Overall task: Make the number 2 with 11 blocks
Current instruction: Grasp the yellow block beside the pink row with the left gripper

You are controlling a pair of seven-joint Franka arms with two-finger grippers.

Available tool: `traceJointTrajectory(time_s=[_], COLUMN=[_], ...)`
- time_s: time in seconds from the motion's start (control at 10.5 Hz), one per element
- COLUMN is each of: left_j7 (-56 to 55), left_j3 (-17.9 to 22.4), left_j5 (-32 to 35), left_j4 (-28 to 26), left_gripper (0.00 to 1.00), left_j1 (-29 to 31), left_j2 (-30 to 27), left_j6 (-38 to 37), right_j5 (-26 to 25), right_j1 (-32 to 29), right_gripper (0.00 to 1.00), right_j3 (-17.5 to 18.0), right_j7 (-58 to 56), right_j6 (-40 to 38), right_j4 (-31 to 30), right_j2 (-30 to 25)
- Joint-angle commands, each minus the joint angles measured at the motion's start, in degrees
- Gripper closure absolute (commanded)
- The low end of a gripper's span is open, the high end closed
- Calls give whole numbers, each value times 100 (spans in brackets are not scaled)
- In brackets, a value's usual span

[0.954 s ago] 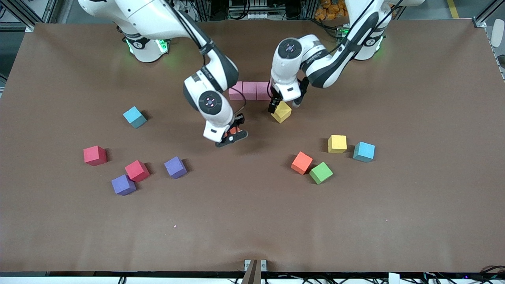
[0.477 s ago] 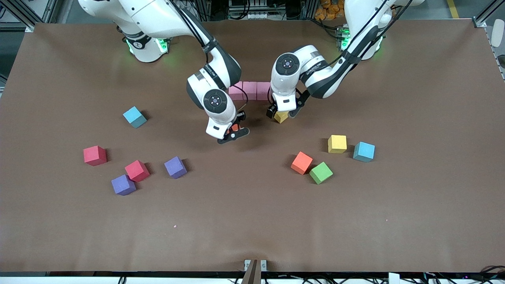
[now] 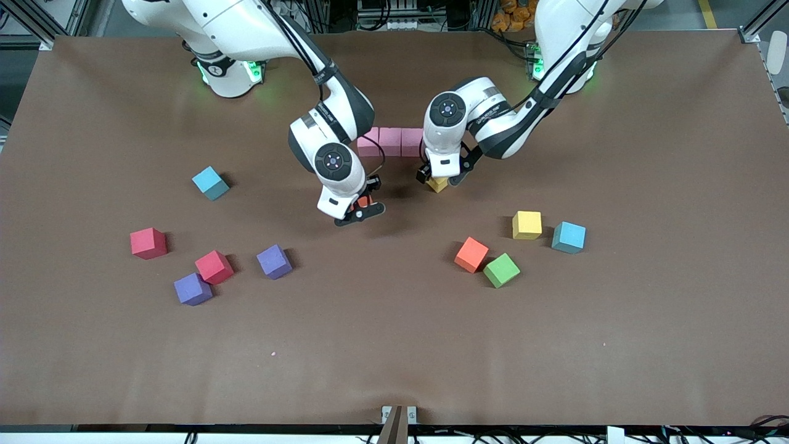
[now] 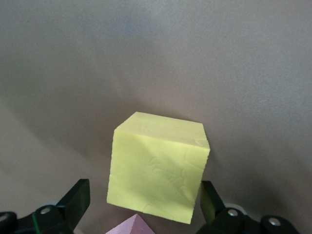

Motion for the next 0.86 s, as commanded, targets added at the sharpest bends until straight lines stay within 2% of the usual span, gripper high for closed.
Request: traceJointTrajectory(time_s=[0.0,0.19,0.29,0.38,0.67,0.76], left_j7=[174,332,333,333,324,307], left_j3=[8,8,26,35,35,35], left_j5=[130,130,130,130,130,130], left_j4=[28,37,54,89,169,178], left_gripper=[0,0,11,26,83,94], left_j1=[75,181,181,181,189,198], left_j2=[-10,25,60,121,184,157], left_j6=[-89,-89,-98,-89,-98,-98], right_j5=[65,56,65,65,56,56], right_j1=[29,169,179,213,337,337], right_gripper=[83,83,83,83,83,83], right_j3=[35,35,35,43,35,35], right_j7=[169,511,538,660,872,872], right_j6=[12,65,65,65,65,65], right_j4=[-17,71,71,62,62,62], right_j2=[-36,-1,-1,-1,-1,-1])
